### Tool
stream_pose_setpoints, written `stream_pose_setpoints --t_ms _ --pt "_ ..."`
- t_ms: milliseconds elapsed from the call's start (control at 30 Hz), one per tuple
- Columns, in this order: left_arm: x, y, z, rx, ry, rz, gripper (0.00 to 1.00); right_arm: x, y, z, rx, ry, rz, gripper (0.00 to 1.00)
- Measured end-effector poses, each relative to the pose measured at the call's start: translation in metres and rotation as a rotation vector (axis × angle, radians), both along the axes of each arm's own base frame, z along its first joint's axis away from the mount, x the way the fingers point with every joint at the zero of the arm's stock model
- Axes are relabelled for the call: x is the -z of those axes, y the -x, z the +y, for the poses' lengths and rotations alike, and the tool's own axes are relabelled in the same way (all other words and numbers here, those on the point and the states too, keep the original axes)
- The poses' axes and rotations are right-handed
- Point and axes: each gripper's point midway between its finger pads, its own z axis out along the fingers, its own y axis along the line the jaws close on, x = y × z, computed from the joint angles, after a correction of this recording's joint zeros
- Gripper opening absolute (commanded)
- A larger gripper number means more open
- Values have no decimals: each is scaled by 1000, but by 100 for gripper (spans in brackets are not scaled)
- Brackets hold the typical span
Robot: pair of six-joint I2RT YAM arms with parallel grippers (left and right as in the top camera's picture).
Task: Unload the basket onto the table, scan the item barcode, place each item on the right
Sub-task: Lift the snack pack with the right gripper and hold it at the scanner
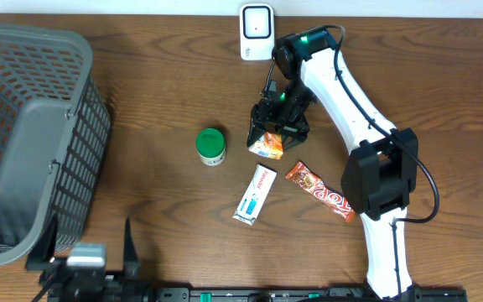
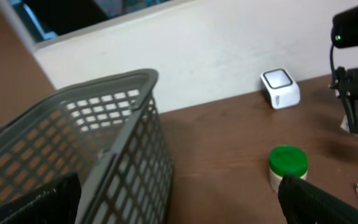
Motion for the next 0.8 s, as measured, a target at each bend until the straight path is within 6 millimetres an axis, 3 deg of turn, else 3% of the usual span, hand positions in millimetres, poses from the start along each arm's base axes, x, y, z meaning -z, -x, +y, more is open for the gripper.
stream_pose_setpoints --t_ms 200,367,533,667,800 --pt "29 -45 -6 23 -4 -15 98 0 0 -1 -4 1 -3 69" --pt "39 -74 -10 34 -9 -104 99 1 0 -2 -11 6 -9 69" --pt "67 -91 -11 35 -11 -92 98 2 -1 -3 -18 13 -15 67" --pt "89 -100 -11 35 -12 -69 98 3 -1 -4 -21 20 -19 60" --pt "95 -102 -11 36 -12 -59 98 4 -2 -5 -25 22 -27 61"
